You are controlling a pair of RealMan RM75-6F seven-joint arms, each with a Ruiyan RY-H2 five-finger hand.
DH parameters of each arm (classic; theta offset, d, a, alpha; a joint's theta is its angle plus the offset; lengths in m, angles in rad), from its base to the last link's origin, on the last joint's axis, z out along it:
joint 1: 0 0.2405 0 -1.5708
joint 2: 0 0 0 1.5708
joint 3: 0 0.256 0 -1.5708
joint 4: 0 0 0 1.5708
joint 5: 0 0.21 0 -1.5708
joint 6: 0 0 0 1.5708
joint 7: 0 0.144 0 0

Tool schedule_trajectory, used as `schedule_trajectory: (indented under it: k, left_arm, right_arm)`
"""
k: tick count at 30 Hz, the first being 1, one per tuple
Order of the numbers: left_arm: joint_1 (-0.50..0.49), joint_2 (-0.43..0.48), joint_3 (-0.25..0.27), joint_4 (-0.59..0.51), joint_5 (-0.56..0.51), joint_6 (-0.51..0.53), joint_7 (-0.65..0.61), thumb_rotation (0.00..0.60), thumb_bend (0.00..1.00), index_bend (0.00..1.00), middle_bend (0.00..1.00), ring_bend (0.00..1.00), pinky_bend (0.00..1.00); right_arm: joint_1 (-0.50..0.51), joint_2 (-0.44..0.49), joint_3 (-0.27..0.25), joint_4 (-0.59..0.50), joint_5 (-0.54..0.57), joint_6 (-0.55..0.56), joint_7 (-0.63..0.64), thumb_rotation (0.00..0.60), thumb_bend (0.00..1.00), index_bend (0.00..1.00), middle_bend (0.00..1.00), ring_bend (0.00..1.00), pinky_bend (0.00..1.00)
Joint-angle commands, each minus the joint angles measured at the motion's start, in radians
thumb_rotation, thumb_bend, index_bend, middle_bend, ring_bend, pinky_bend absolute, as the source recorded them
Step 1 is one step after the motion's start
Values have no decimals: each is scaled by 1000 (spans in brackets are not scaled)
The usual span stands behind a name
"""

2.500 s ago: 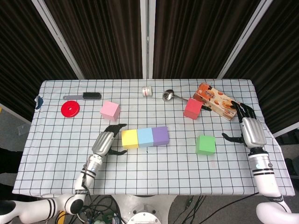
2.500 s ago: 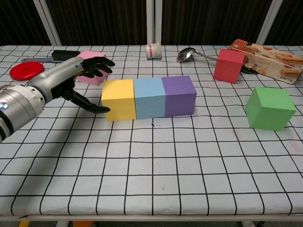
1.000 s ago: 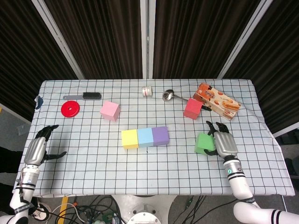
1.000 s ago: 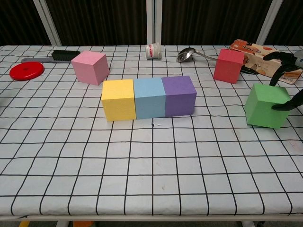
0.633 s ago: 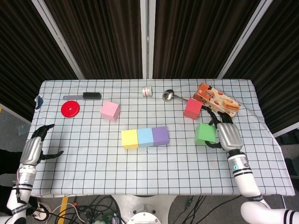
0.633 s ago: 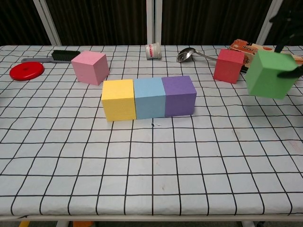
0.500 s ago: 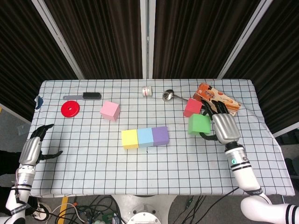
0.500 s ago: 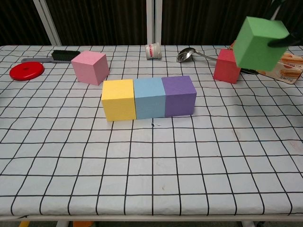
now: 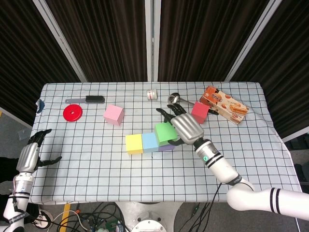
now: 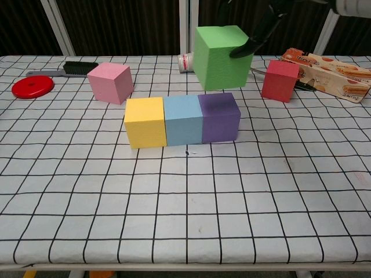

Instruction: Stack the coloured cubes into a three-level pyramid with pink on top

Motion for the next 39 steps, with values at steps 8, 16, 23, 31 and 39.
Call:
schedule_trajectory:
  k: [8,16,23,31,39]
  left_arm:
    - [8,-5,-2,30,12,-4,-53,600,91,123,124,60,88]
    - [15,-3,-2,52,21,-6,-95,600,91,123,124,60,88]
    - [19,-5,1,66,28,-11,-121,600,91,123,124,60,88]
    - [23,-11,3,87,31,-18,-146,600,91,123,124,60,88]
    - [25,-14,5,102,37,-24,-172,600,91,124,124,60,88]
  right_arm:
    - [113,-139,-28,54,142,81,-139,600,130,0,488,67,0]
    - [182,-231,-7,53,248,188,-243,600,138,0,493,80,0]
    - [239,-283,-3,62,345,224,-313,600,142,0,495,81,0]
    - [280,-330,4,86,407,251,-346,600,166,0,497,81,0]
    - [302,-365,-1,107,440,273,-364,600,166,0,497,81,0]
